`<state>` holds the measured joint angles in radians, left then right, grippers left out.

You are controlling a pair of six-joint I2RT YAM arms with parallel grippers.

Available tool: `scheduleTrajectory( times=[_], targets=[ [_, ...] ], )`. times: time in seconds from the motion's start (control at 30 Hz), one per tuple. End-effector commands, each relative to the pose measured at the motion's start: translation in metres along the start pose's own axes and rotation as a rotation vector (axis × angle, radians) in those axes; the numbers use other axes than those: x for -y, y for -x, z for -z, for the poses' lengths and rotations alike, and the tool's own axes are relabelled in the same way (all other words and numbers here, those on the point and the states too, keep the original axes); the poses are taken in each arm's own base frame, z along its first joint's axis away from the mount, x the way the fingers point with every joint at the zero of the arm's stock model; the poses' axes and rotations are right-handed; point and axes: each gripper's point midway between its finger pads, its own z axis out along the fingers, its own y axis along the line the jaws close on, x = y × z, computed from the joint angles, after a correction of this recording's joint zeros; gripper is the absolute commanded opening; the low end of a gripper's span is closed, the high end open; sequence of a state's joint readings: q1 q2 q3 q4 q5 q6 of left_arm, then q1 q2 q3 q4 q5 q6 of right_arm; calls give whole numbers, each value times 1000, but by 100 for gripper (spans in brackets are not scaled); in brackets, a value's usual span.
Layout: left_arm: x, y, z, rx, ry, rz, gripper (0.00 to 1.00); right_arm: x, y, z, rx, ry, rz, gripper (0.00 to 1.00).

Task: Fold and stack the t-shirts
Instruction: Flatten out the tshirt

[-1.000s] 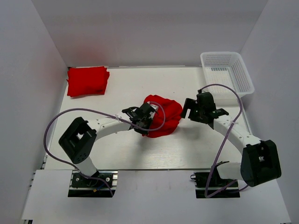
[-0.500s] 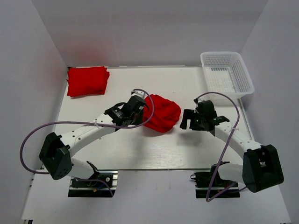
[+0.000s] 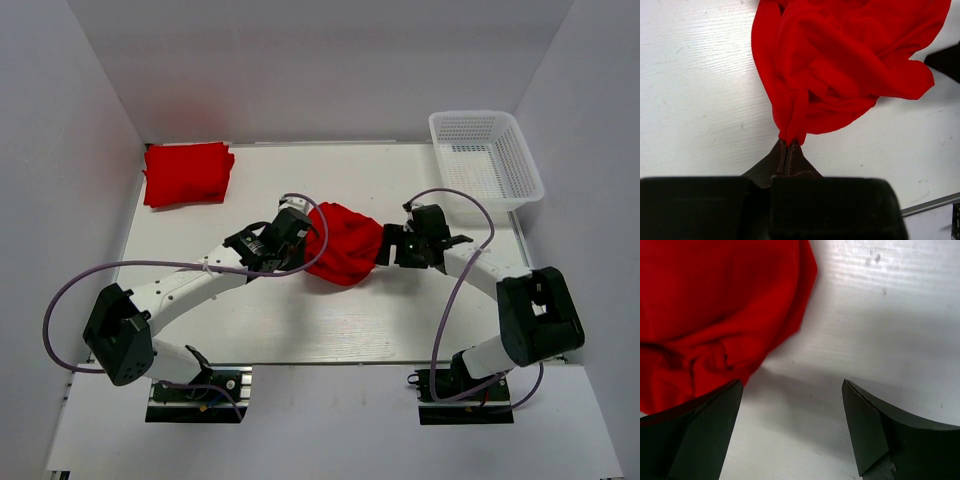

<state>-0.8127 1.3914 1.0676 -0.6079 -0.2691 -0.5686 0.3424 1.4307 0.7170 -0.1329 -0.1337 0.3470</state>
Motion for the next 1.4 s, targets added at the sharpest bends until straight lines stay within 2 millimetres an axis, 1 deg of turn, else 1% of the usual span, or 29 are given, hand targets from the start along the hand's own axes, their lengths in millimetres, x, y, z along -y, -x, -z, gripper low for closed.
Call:
scheduleTrajectory(
  times=[0.0,0.13,0.3,0.37,0.47,0.5,0.53,0.57,0.6,0.63,0.67,0.7,0.73,0.77,0.8,0.83,0.87,0.9,0.93,0.97,1.0,1.03,1.07,1.1,1.17,1.2,1.23,1.33,1.37],
  targets=[
    [1,1,5,12,-17,28,0,-16,48,-4,115,37,15,85],
    [-1,0,5,9,-5,36,0,-18,62,-8,148,38,6,80],
    [-6,-3,6,-2,13,31,0,-20,65,-20,127,49,-10,73],
    [-5,2,7,13,17,34,0,-24,69,-25,132,75,-18,63],
    [-5,0,5,6,22,31,0,-27,64,-31,115,92,-19,48],
    [-3,4,6,14,16,34,0,-32,67,-31,115,119,-20,40],
    [-6,4,6,14,31,41,0,-32,67,-32,116,126,-16,17],
    [-8,5,6,22,44,41,0,-36,70,-32,117,139,-11,6],
    [-9,9,8,32,52,51,0,-38,76,-29,132,142,2,0],
    [-10,16,11,49,68,62,0,-38,80,-26,144,139,6,0],
    [-22,18,15,61,134,61,0,-37,86,-24,169,129,10,0],
    [-25,29,20,88,168,85,0,-42,99,-11,228,133,32,0],
    [-34,36,22,101,222,102,0,-37,108,-7,268,102,47,0],
    [-52,42,32,117,314,101,0,-31,121,0,321,58,62,0],
    [-52,62,44,160,339,120,0,-30,132,11,367,39,71,0],
    [-59,70,48,179,393,168,0,-32,151,28,431,24,87,0],
    [-71,89,65,235,451,177,0,-11,158,36,466,-95,60,0],
    [-74,96,70,263,472,188,0,-5,168,47,501,-131,46,0],
    [-85,108,76,307,513,217,0,-6,183,66,556,-151,46,0],
    [-85,116,84,337,514,220,0,16,191,79,597,-270,14,0],
    [-94,121,89,350,545,229,0,22,190,89,602,-308,8,0],
    [-103,130,98,389,572,251,0,24,198,105,634,-333,1,0],
    [-104,137,109,417,575,263,0,36,201,116,660,-402,-8,0],
    [-110,143,117,443,588,283,0,41,205,133,690,-429,-17,0],
    [-118,154,133,492,612,296,0,44,216,163,757,-465,-29,0],
    [-120,161,138,513,605,309,0,44,219,178,784,-478,-16,0],
    [-120,169,149,550,596,308,0,38,224,203,835,-469,-21,0],
    [-121,185,166,623,571,327,0,35,229,229,870,-472,-9,0],
    [-122,190,178,656,551,336,0,26,234,241,896,-439,6,0]
  ],
)
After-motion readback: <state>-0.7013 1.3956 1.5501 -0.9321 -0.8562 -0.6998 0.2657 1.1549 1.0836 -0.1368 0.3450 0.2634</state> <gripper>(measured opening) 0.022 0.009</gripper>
